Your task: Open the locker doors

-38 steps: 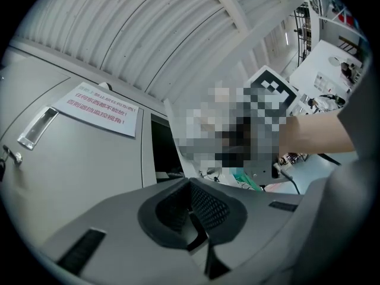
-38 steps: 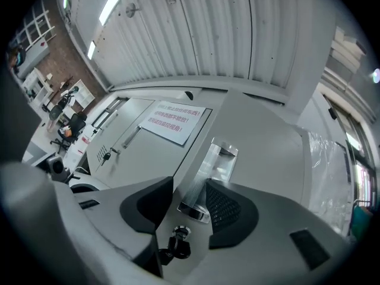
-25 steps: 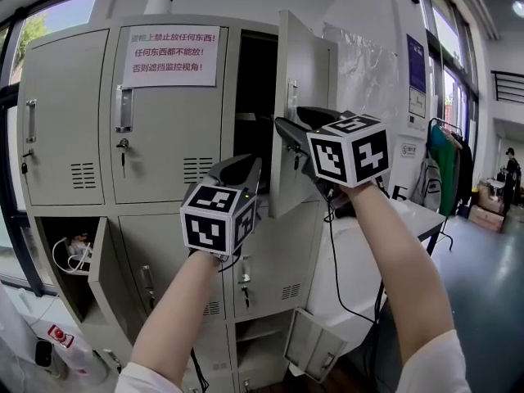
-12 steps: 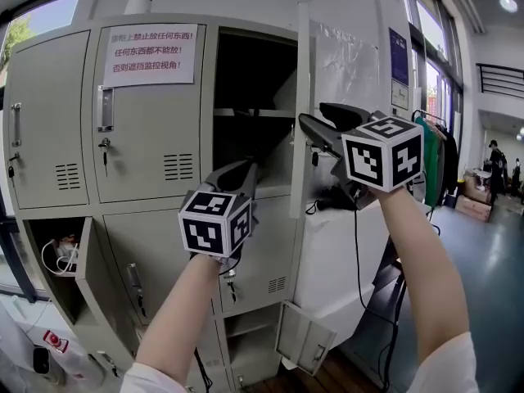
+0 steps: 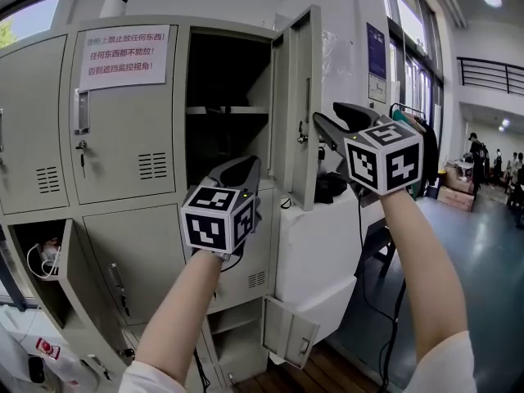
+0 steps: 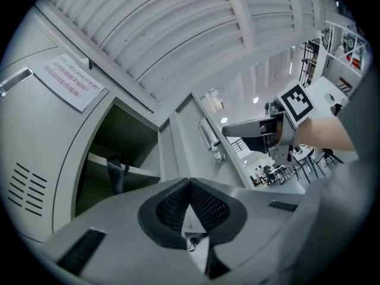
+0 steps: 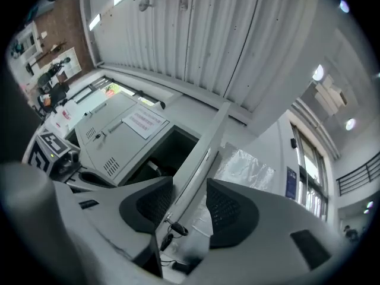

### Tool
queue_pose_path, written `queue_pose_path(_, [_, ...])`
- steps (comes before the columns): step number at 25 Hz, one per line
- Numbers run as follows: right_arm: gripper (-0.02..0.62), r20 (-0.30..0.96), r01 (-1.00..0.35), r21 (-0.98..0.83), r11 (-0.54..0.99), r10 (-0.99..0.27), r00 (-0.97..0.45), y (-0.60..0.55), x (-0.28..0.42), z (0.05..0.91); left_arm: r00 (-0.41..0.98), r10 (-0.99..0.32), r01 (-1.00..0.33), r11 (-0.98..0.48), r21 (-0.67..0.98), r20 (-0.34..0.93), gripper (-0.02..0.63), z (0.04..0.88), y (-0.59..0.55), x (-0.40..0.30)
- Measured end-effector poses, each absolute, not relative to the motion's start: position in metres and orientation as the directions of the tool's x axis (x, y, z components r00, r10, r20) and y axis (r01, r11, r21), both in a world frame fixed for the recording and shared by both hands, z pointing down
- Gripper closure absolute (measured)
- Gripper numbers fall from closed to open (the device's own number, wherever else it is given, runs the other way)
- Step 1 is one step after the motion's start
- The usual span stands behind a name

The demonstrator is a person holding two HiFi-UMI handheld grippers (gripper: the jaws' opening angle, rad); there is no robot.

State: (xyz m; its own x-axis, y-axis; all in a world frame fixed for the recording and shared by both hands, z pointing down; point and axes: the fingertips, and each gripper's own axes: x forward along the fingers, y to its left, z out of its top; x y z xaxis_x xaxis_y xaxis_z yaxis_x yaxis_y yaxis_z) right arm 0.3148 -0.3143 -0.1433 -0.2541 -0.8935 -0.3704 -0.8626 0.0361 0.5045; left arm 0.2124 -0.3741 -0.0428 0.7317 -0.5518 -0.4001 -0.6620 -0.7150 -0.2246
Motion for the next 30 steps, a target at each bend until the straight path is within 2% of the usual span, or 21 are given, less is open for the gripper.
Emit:
queue_pose_path(13, [0.469,-0.428,-0.735,0.592,-0.331,-0.902,0.061,-0.317,0.379,-0.136,0.784,-0.49,-0.599,-0.757,-0.259,-0.382,0.601,-0.043,-0.354,0.269])
queue_pose_path(17, [0.492,-0.418,-0.709,0.594,-0.38,-0.899,0.132,-0.324,0.395,-0.133,0.782,-0.494,-0.603,-0.754,-0.261,-0.381,0.601,-0.043,-0.356,0.269])
queue_pose_path(23, [0.491,-0.403,-0.695,0.58,-0.425,-0.891,0.208,-0.332,0.415,-0.129,0.773,-0.511,-0.618,-0.739,-0.266,-0.375,0.601,-0.044,-0.36,0.26])
queue_pose_path(30, [0.491,-0.438,-0.735,0.545,-0.404,-0.884,0.161,-0.318,0.401,-0.127,0.748,-0.553,-0.651,-0.718,-0.246,-0.368,0.6,-0.033,-0.357,0.241])
